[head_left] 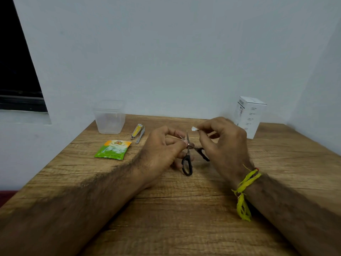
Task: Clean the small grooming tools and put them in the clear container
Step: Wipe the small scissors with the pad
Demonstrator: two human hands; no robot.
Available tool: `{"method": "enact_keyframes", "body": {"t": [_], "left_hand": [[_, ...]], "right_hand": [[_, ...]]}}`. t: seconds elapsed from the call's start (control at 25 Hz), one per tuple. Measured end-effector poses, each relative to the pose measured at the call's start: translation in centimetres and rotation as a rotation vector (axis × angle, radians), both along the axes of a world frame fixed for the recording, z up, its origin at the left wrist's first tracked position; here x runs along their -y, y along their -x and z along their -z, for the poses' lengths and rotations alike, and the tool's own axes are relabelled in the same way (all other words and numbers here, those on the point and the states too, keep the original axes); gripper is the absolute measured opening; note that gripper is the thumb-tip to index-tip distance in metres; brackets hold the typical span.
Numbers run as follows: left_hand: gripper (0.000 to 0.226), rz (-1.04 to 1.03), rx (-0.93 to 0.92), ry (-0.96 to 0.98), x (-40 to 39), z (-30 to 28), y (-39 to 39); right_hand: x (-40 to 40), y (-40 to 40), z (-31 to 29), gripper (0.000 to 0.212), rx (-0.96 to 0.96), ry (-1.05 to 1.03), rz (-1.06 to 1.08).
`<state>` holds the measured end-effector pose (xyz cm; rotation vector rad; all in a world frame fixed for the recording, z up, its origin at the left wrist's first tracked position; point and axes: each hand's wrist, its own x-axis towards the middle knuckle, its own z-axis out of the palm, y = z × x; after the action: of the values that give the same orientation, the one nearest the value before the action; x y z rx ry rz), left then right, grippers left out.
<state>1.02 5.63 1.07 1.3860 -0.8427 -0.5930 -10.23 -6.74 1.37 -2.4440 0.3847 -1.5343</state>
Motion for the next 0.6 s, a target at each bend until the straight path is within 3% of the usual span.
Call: {"method": "enact_keyframes", "body": {"t": [0.32, 0.6], "left_hand": [[0.012, -0.041, 0.005, 0.015, 0.20, 0.21, -0.10], [0.009, -0.032, 0.055, 0.004, 0.24, 0.41, -0.17]], "right_hand": [[-0.55, -0.66, 0.67, 0.007, -0.239, 0.157, 0.041], [-0.47, -0.78, 0.46, 0.010, -0.292, 0.206, 0.061]]}}
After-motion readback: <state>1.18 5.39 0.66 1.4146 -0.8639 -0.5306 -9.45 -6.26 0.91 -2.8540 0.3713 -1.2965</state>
